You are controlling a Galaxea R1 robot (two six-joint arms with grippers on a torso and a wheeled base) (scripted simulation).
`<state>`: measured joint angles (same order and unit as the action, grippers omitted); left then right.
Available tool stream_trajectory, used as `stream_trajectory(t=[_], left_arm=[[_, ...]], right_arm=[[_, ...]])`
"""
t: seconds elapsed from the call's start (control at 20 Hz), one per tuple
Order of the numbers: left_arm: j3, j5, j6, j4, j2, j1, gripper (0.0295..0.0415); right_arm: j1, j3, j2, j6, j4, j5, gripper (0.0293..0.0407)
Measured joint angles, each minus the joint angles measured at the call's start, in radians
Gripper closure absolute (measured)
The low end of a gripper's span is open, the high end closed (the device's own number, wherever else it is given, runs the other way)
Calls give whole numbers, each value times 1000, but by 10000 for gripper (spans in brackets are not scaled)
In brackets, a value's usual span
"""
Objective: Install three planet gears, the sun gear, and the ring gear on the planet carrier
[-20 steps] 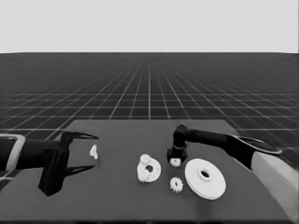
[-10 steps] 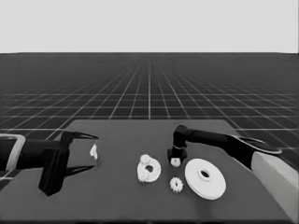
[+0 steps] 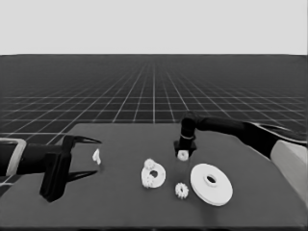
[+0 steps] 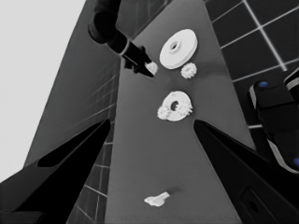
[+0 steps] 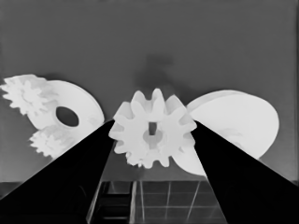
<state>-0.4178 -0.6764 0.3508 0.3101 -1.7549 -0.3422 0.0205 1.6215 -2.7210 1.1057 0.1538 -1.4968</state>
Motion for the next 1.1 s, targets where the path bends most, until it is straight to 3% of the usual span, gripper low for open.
stream_trajectory(t=[0.15,0.5,0.65,1.0,1.1], left_arm=[[0,0,0,0,0,0,326],[0,0,0,0,0,0,326],[0,0,0,0,0,0,326],[0,0,0,0,0,0,326],[0,0,0,0,0,0,326]], right_arm=[[-12,-76,-147,220,24,-30,387],[-14,-67,-196,261,28,-37,387],[-141,6,-216,217,148,2,387],[-169,34,-224,201,175,16,387],[-169,35,-224,201,175,16,328]])
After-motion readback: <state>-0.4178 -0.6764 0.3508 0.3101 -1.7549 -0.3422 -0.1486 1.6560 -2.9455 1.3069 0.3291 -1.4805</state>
